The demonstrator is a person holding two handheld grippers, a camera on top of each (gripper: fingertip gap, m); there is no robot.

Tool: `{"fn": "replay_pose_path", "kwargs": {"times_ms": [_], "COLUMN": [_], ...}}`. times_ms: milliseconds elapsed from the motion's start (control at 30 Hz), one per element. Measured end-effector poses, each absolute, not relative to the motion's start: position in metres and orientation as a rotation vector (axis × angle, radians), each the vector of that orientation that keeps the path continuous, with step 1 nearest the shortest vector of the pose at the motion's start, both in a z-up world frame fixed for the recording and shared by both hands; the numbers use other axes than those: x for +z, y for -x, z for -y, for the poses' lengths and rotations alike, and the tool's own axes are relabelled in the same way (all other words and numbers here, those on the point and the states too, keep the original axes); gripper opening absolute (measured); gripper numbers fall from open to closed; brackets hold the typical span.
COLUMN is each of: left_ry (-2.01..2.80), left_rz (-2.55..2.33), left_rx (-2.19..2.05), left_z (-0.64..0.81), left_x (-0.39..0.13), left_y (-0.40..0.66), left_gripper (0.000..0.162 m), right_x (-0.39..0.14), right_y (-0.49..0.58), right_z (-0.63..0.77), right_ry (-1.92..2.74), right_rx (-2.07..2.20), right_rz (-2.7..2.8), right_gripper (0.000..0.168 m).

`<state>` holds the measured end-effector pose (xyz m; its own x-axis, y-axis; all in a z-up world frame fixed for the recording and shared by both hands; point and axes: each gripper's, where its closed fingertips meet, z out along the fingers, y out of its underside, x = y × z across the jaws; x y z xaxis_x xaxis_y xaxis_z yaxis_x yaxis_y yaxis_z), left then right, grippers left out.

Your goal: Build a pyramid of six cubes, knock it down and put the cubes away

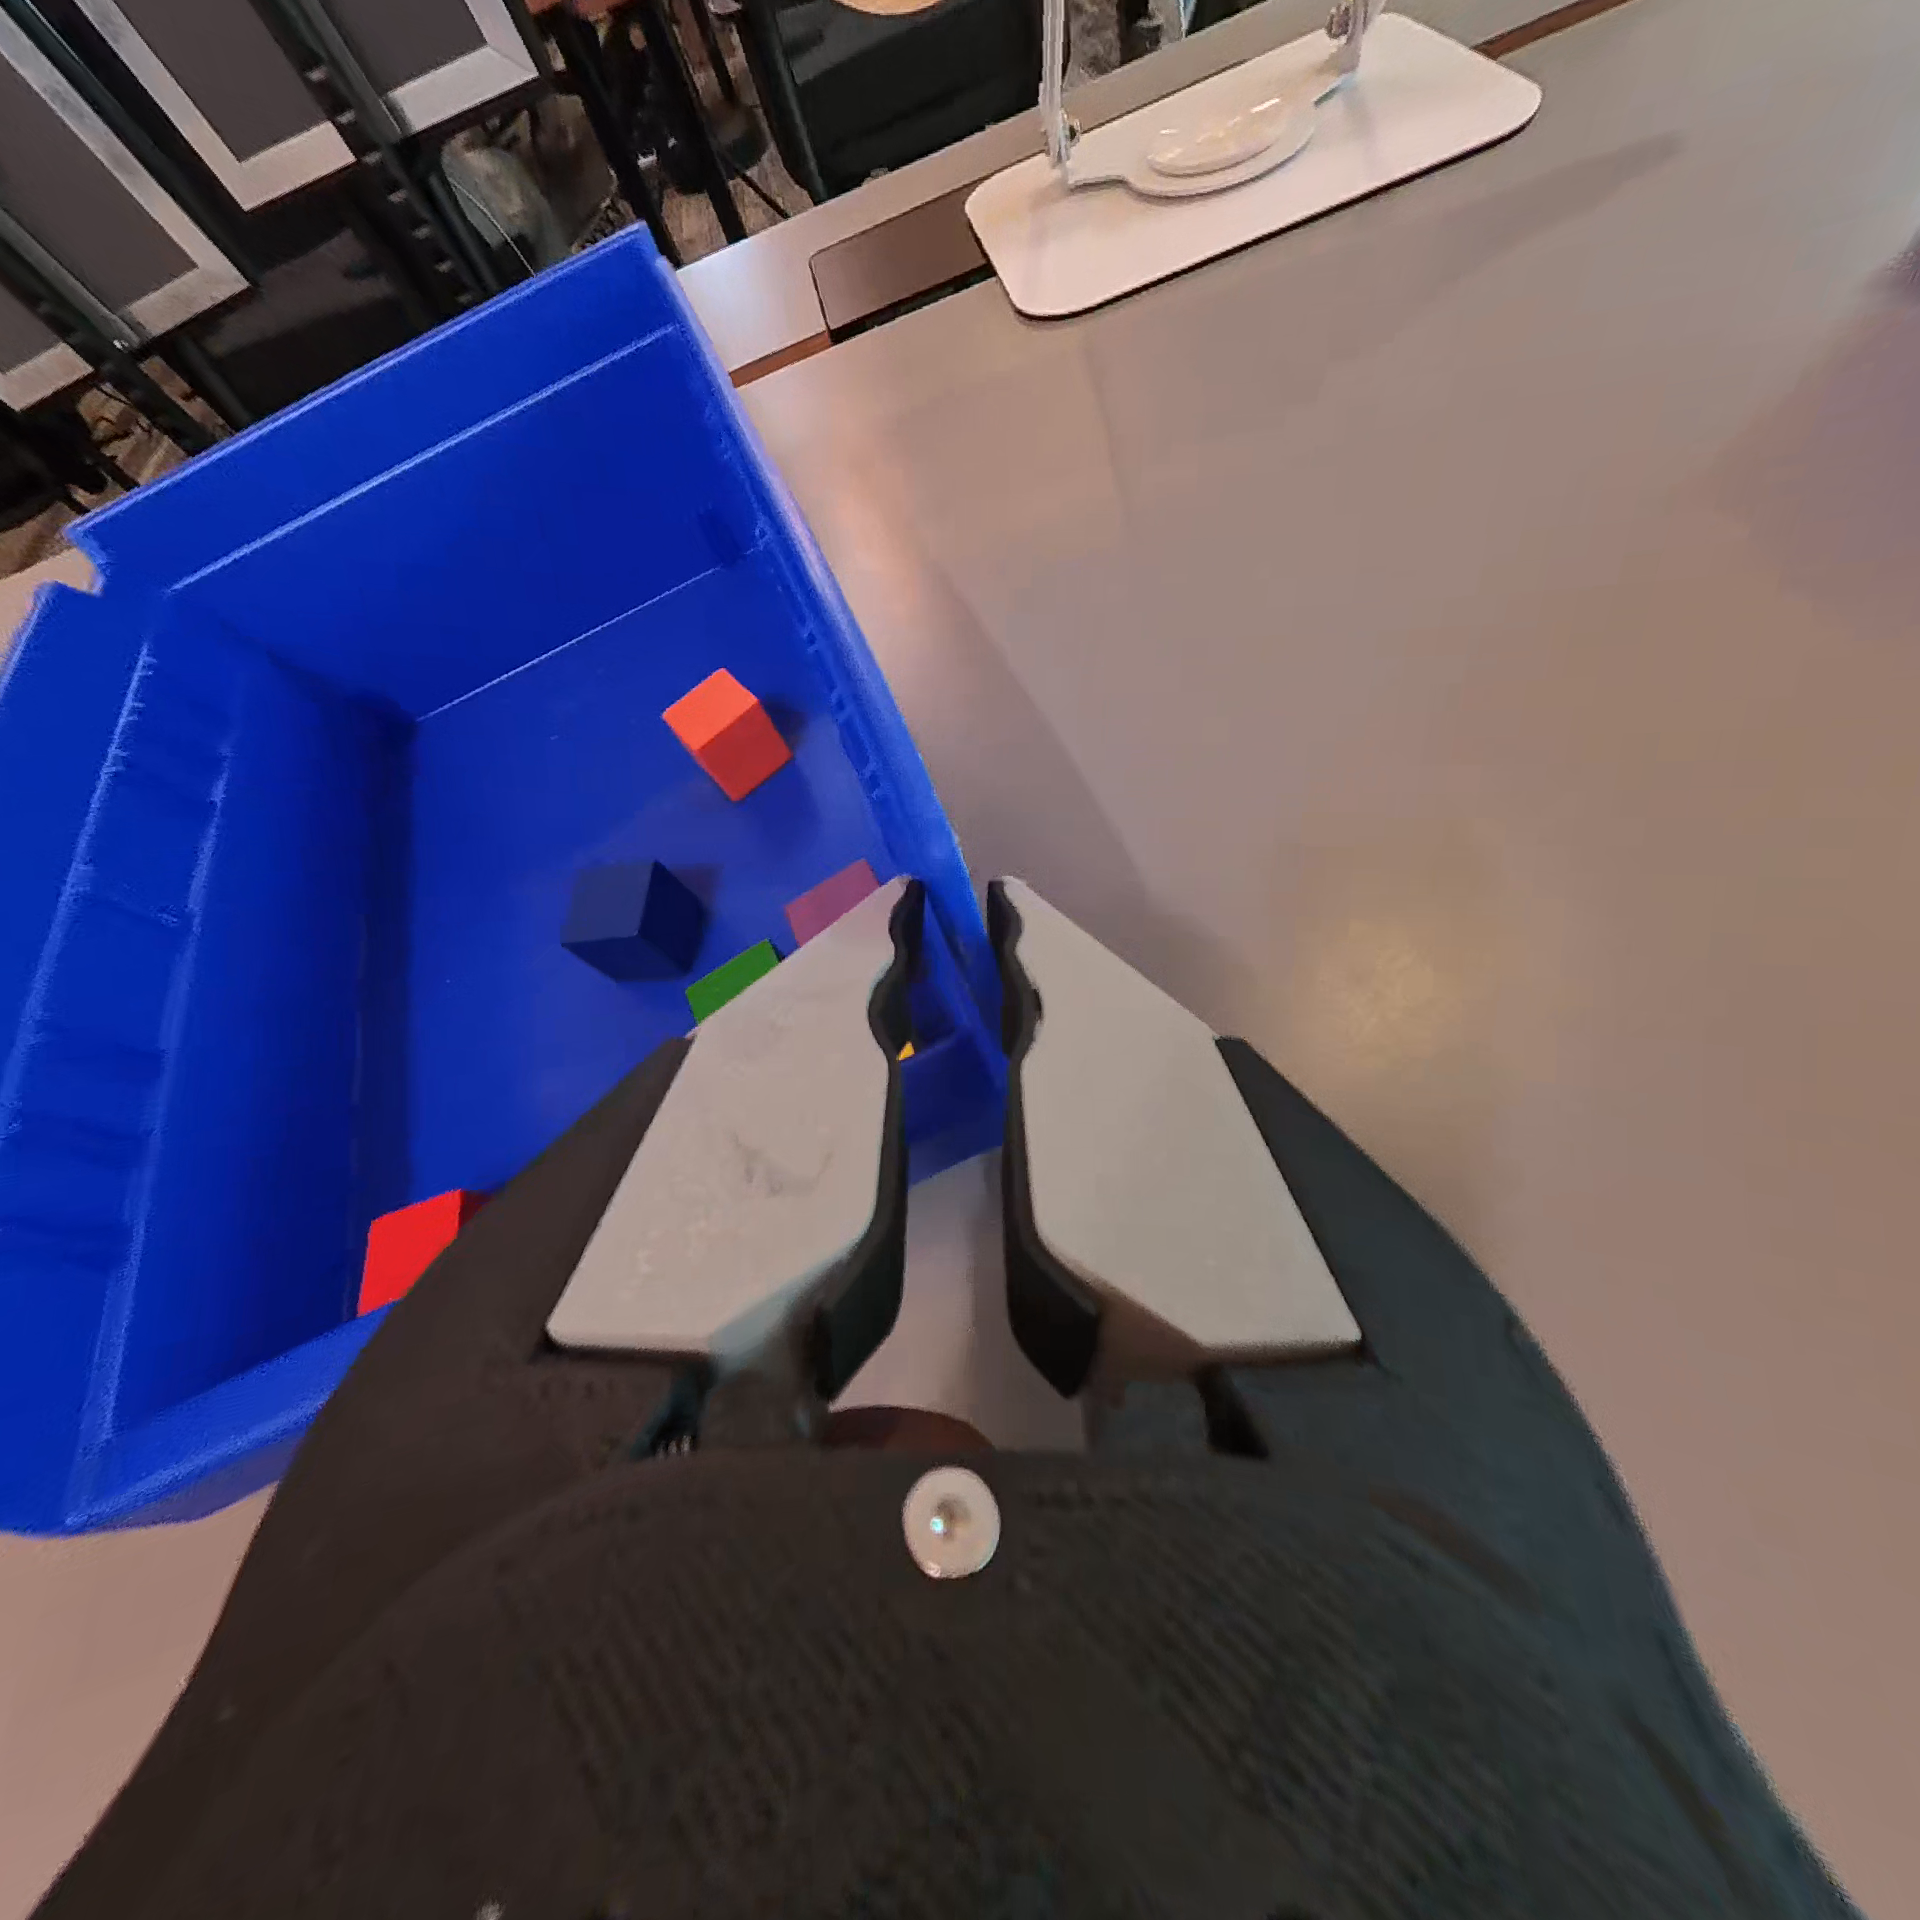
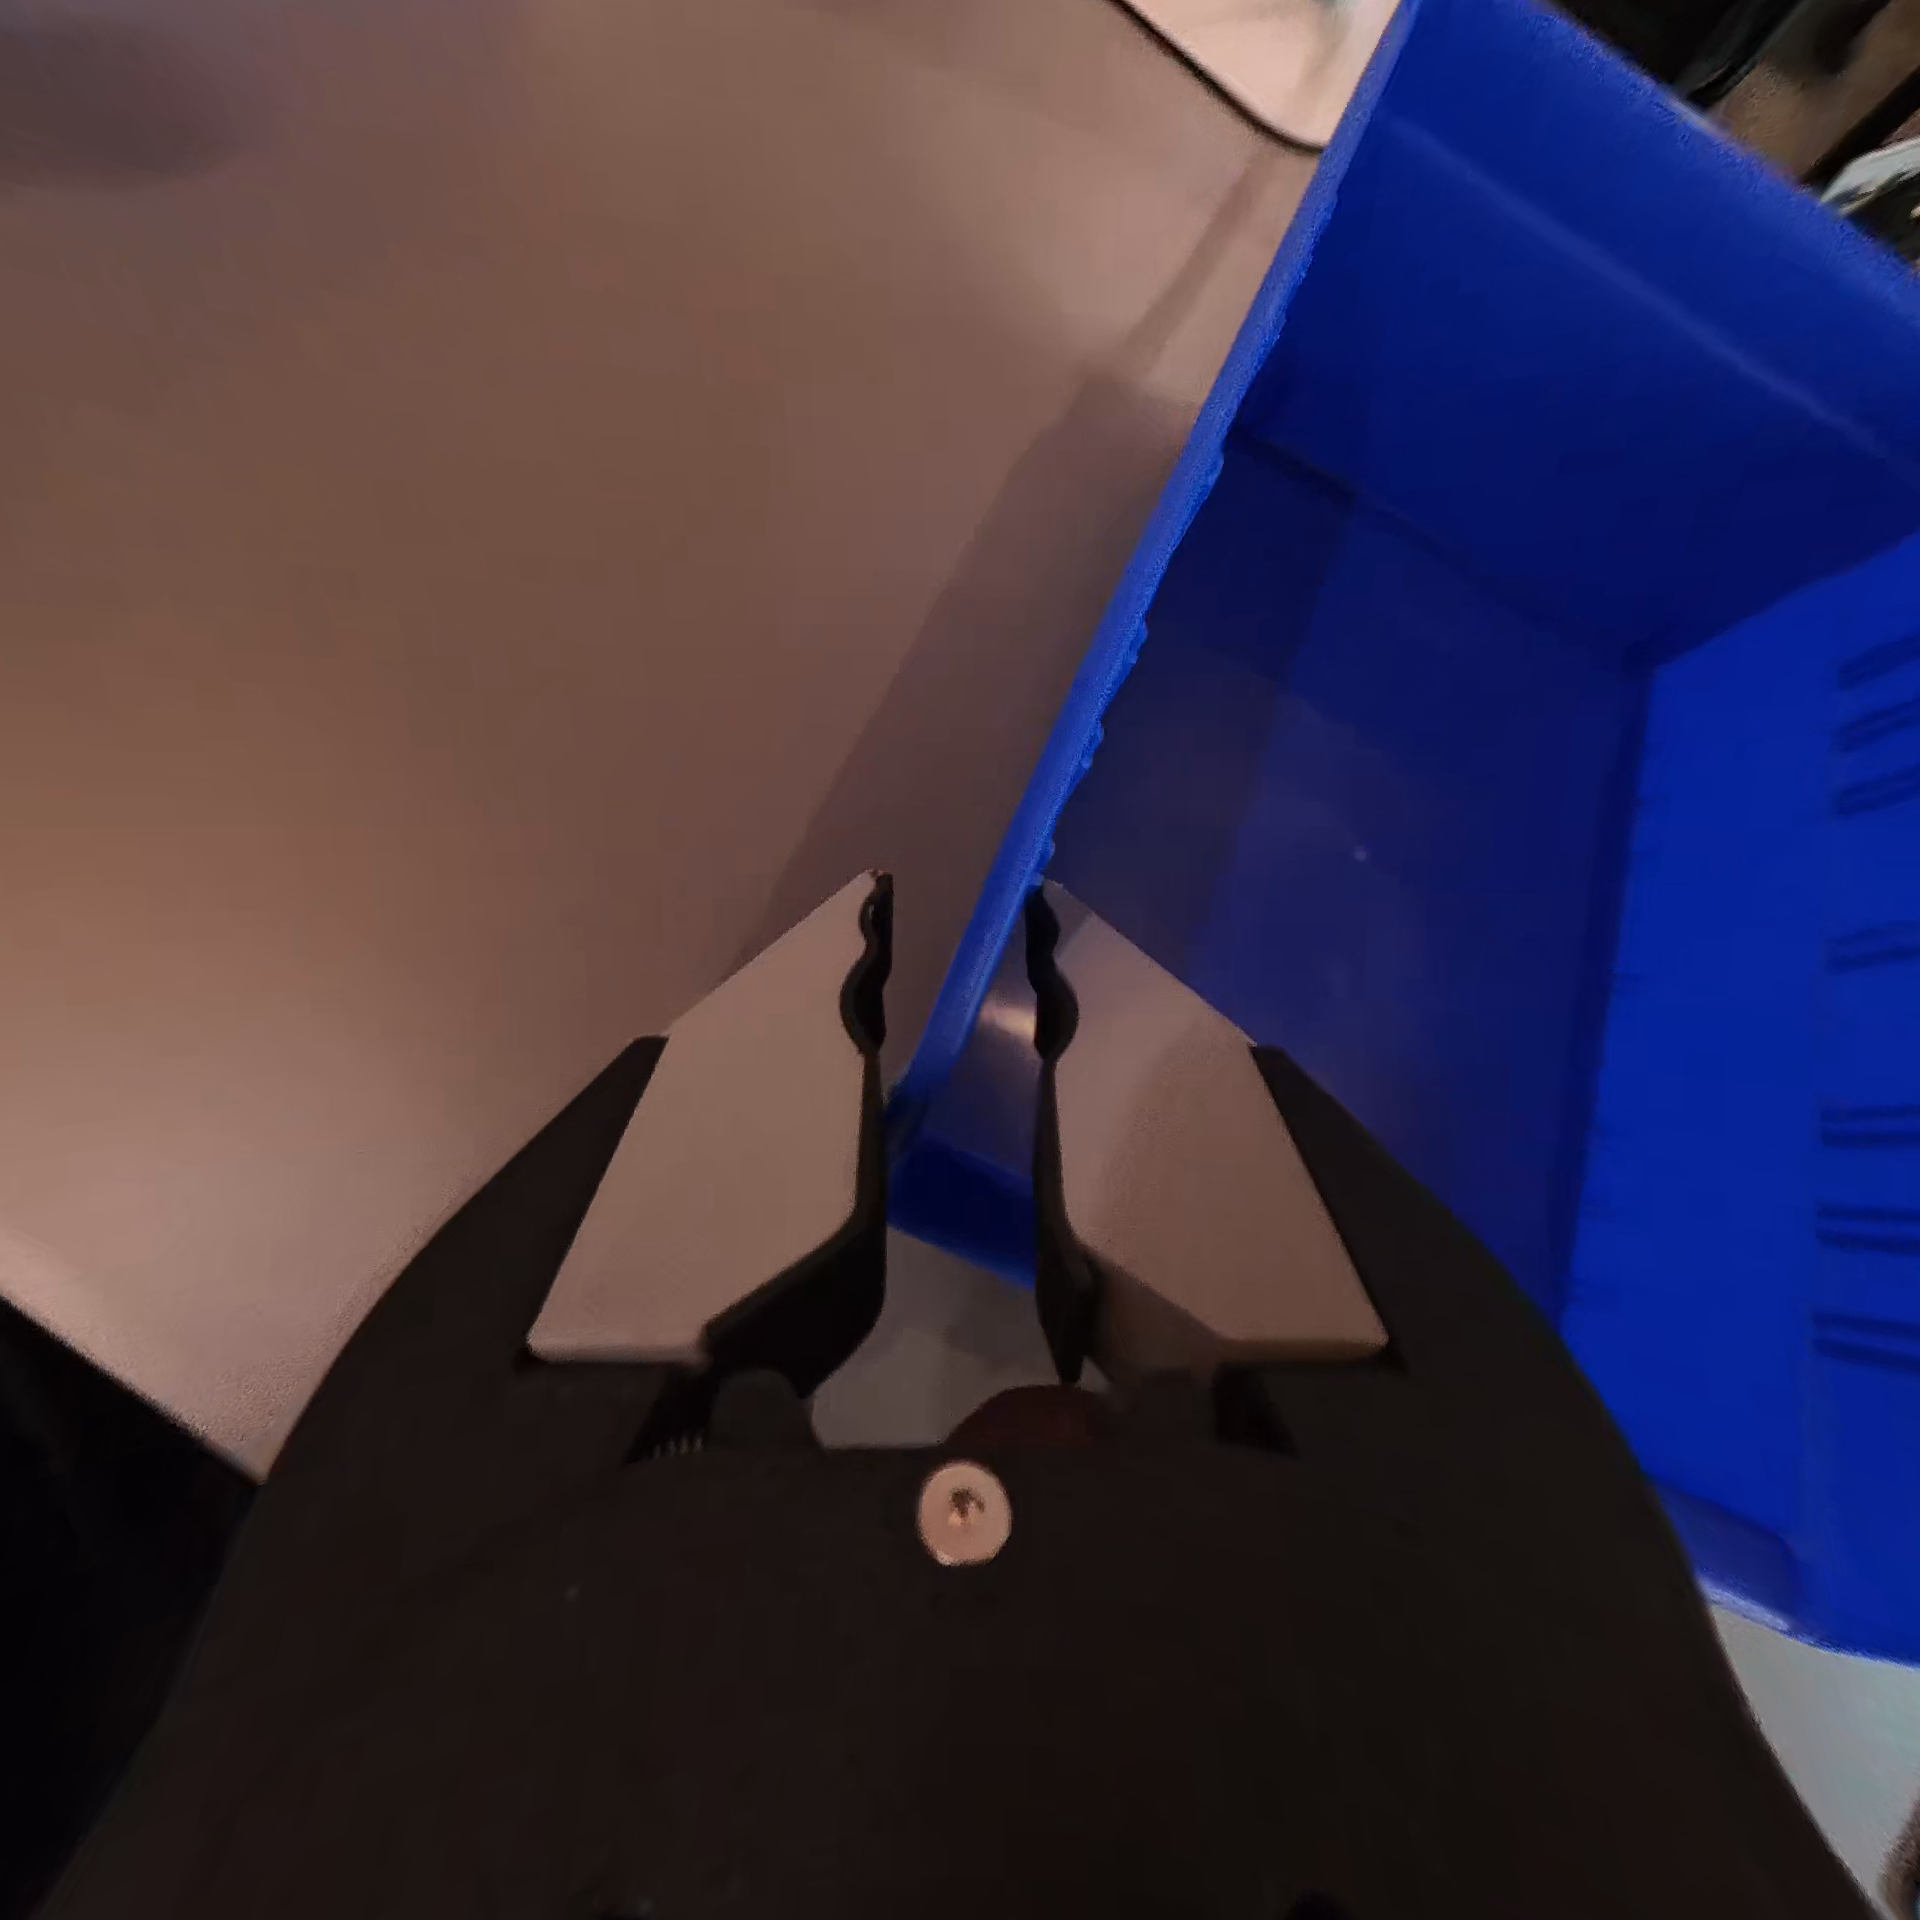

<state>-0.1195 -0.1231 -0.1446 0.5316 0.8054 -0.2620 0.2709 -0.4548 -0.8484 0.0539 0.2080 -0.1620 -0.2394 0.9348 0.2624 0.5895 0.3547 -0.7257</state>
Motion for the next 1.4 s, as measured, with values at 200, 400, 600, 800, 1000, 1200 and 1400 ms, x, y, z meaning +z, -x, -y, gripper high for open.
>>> {"fn": "replay_pose_path", "kwargs": {"times_ms": [200, 400, 600, 800, 1000, 1200, 1400], "left_ry": [2.071, 2.031, 1.926, 1.884, 1.933, 2.044, 1.968], "left_rz": [0.756, 0.768, 0.685, 0.555, 0.494, 0.479, 0.481], "left_rx": [0.775, 0.770, 0.773, 0.554, 0.405, 0.427, 0.564], "left_z": [0.123, 0.141, 0.145, 0.113, 0.074, 0.058, 0.049], "left_x": [-0.146, -0.142, -0.122, -0.124, -0.159, -0.178, -0.150], "left_y": [0.102, 0.094, 0.052, -0.012, -0.027, -0.016, 0.007], "left_gripper": [0.010, 0.017, 0.046, 0.051, 0.051, 0.049, 0.039], "right_x": [-0.153, -0.135, -0.075, -0.071, -0.121, -0.139, -0.136], "right_y": [-0.013, -0.010, -0.037, -0.038, -0.006, 0.007, 0.010], "right_z": [-0.201, -0.194, -0.184, -0.106, -0.044, -0.032, -0.040], "right_ry": [1.306, 1.308, 1.130, 0.931, 0.787, 0.819, 0.907], "right_rx": [0.678, 0.873, 1.078, 1.176, 1.226, 1.279, 1.360], "right_rz": [1.761, 1.659, 1.486, 1.623, 1.808, 1.920, 1.897], "right_gripper": [0.023, 0.032, 0.042, 0.055, 0.063, 0.042, 0.040]}}
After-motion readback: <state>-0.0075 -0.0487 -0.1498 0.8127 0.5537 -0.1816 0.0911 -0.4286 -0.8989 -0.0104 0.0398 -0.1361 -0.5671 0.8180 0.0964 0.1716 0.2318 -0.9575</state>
